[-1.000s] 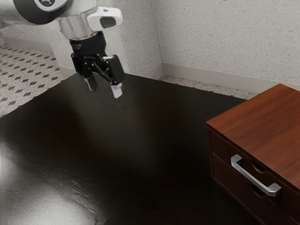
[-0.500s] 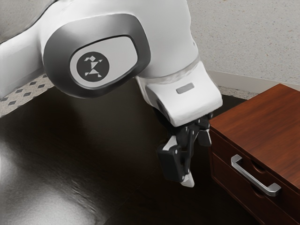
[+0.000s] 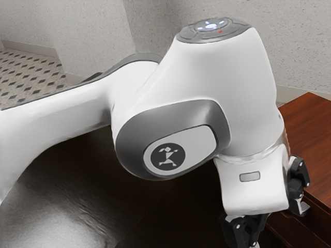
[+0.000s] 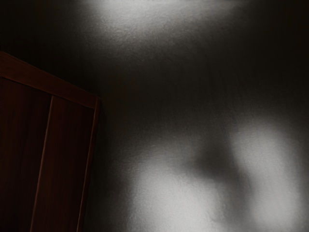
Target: Pull the drawer handle with one arm to open the drawer
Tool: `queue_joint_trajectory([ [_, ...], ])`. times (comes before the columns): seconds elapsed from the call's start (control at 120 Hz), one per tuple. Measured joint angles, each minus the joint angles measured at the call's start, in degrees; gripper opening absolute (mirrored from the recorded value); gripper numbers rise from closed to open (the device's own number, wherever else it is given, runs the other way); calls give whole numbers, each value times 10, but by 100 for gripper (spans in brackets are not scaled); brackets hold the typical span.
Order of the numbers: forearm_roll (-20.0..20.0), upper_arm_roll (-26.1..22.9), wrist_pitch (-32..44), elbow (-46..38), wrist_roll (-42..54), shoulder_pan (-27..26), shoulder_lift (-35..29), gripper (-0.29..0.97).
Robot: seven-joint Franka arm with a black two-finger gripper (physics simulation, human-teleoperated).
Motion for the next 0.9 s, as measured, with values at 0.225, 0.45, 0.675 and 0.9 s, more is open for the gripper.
queue_joint_trajectory([
  [0.225,1,31,23,0,57,8,2,68],
  [0.45,0,42,31,0,103,77,11,68],
  [0.675,-2,42,38,0,133,95,12,68],
  [0.9,-2,41,40,0,144,49,11,68],
])
